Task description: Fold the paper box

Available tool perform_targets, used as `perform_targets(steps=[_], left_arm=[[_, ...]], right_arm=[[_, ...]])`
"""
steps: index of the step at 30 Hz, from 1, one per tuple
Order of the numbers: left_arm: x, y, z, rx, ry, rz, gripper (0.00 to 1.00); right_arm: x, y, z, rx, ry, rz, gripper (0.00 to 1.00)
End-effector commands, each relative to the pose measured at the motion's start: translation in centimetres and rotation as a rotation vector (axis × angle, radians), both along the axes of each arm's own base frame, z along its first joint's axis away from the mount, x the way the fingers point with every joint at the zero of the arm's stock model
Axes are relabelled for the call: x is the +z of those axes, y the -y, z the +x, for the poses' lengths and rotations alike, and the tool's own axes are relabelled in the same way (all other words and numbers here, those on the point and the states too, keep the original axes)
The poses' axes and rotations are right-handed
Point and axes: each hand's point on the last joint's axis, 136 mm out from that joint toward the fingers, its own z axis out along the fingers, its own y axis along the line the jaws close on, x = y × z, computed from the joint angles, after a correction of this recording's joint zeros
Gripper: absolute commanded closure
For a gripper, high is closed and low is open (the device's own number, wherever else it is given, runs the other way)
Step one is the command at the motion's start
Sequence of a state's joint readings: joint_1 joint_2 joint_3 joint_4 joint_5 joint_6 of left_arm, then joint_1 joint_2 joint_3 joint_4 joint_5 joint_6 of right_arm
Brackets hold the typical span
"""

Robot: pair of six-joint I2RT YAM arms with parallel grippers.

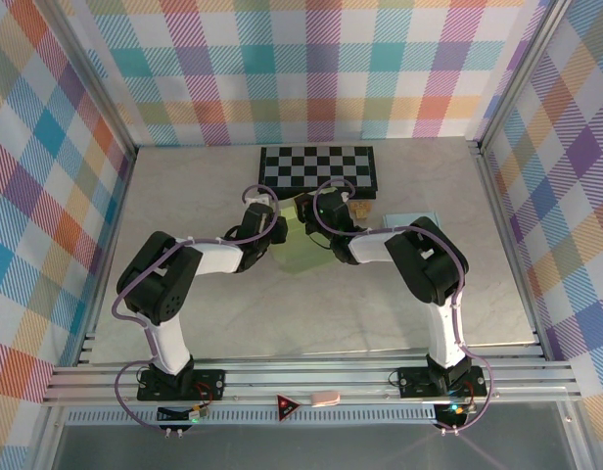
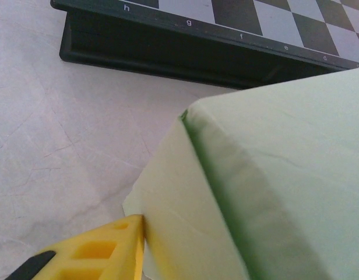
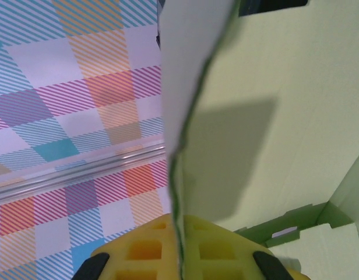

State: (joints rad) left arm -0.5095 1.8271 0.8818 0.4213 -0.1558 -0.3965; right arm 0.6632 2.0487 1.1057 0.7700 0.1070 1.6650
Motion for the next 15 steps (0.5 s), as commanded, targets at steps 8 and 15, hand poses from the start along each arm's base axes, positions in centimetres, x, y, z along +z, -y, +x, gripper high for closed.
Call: perform_targets(steps=[8,15], left_arm=[[1.67,0.71,2.15,0.043,0.051,-0.010,0.78],[1.52,0.97,2.65,0.061,0.037,-0.032,0.85]], right_arm=[[-3.81,-1.24,-1.81,0.064,-0.090,-0.044,1.00],[-4.22,-1.41,-2.02,0.081,-0.100,-0.064,0.99]])
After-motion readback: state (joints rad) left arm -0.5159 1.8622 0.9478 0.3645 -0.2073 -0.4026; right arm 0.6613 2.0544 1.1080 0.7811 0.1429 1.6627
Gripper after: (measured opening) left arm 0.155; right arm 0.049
